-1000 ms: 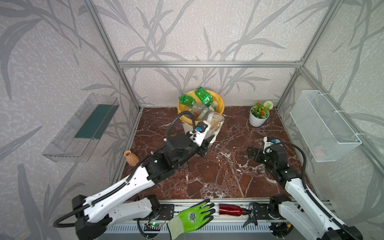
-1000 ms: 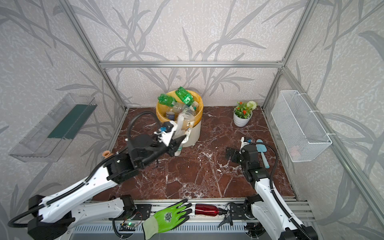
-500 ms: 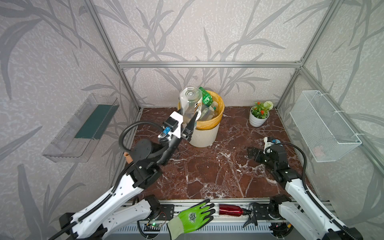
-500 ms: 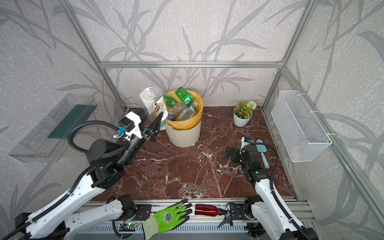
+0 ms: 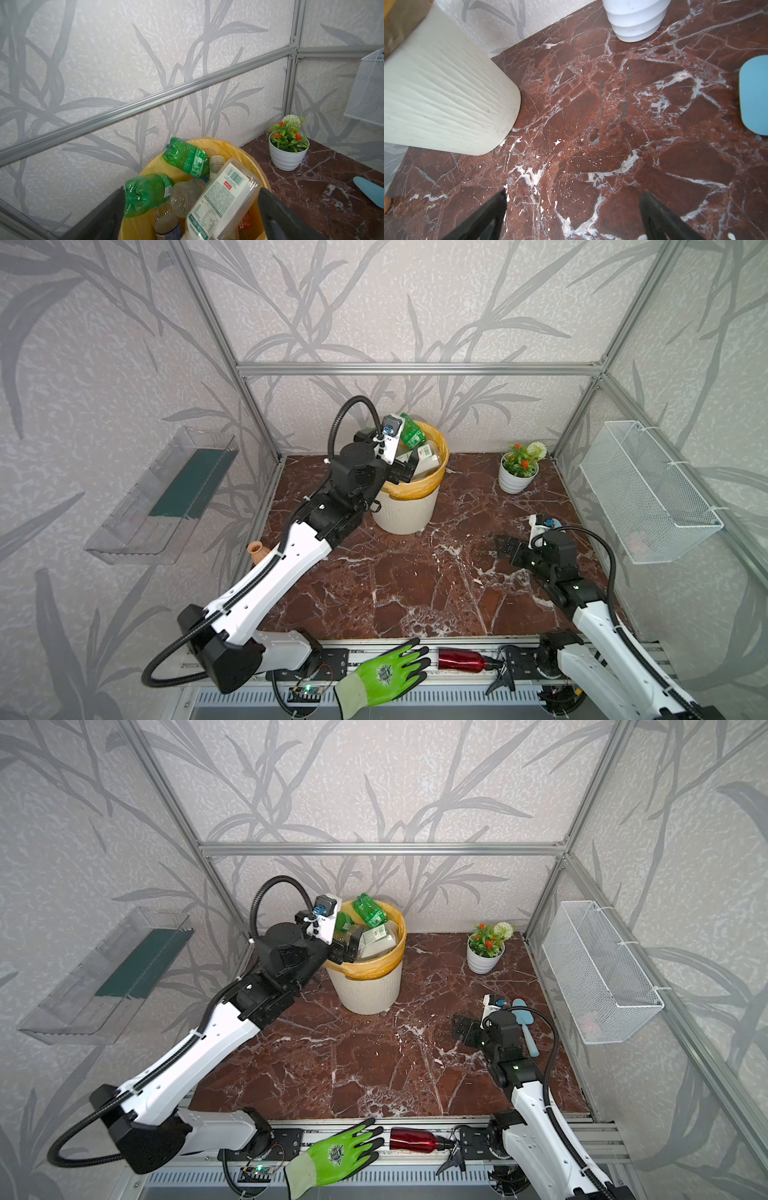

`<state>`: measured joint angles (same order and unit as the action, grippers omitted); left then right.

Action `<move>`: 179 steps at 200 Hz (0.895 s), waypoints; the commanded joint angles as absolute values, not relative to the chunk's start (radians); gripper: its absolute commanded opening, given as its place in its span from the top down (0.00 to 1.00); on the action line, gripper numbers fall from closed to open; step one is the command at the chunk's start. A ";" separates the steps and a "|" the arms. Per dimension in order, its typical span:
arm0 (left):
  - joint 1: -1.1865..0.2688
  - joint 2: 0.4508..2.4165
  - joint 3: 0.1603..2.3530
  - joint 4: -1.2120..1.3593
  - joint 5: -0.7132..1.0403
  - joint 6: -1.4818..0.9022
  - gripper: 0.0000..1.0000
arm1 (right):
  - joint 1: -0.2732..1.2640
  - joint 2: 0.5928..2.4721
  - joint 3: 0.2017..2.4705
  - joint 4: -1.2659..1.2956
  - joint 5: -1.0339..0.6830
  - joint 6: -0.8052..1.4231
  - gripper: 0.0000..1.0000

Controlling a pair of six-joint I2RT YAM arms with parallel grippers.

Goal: Throw the plastic bottles in the bin

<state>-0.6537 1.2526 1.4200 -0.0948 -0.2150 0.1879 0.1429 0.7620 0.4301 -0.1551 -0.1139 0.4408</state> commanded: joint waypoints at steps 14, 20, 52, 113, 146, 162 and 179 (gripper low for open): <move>-0.653 1.099 1.314 -0.025 -0.172 0.121 0.01 | 0.140 0.767 0.457 -0.165 -0.112 0.430 0.01; -0.654 1.096 1.303 -0.031 -0.172 0.113 0.01 | 0.140 0.774 0.455 -0.161 -0.112 0.430 0.01; -0.655 1.060 1.207 -0.073 -0.195 0.034 0.01 | 0.140 0.799 0.457 -0.151 -0.107 0.424 0.01; -0.651 0.835 0.778 -0.183 -0.596 -0.278 0.01 | 0.140 0.796 0.462 -0.154 -0.063 0.350 0.01; -0.640 0.662 0.574 -0.259 -0.816 -0.395 0.01 | 0.140 0.802 0.436 -0.077 0.063 0.261 0.01; -0.621 0.608 0.475 -0.223 -0.909 -0.390 0.01 | 0.140 0.802 0.396 0.025 0.127 0.195 0.01; -0.586 0.579 0.396 -0.176 -0.974 -0.355 0.01 | 0.140 0.812 0.323 0.209 0.175 0.118 0.01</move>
